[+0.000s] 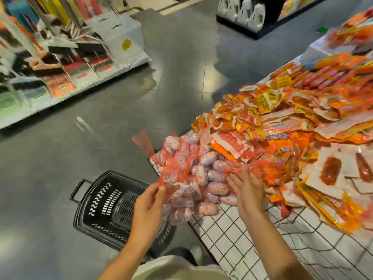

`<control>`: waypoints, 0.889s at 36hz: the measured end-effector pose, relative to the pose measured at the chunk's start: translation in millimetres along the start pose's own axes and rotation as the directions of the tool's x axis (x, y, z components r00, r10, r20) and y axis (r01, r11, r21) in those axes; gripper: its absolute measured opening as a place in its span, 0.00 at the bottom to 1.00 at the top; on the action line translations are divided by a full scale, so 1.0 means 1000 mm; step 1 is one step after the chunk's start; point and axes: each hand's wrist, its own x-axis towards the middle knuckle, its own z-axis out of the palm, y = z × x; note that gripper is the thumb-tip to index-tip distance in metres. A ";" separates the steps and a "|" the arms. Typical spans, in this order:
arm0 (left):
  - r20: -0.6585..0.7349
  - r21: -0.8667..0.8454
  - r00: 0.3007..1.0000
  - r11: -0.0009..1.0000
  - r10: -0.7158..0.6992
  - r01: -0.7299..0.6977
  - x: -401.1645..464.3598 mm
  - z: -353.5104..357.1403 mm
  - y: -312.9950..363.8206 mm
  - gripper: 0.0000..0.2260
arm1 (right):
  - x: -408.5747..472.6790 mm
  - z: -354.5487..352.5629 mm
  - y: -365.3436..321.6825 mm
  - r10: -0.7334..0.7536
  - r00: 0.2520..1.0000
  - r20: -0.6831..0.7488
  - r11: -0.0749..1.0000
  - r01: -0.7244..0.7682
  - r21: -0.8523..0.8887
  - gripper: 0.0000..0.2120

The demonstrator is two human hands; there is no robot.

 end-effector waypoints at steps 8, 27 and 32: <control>0.026 -0.066 0.999 0.998 0.025 -0.023 0.018 0.030 0.018 0.11 | 0.011 0.015 -0.021 -0.150 0.989 -0.021 0.988 0.150 0.029 0.22; 0.198 0.246 0.979 0.969 -0.057 0.007 0.066 0.048 -0.031 0.11 | -0.007 -0.021 0.053 -0.268 0.963 -0.006 0.950 0.263 -0.165 0.07; 0.222 0.258 0.974 0.966 -0.035 -0.025 0.071 0.051 -0.034 0.12 | -0.044 -0.032 0.092 -0.318 0.947 -0.044 0.916 0.295 -0.271 0.16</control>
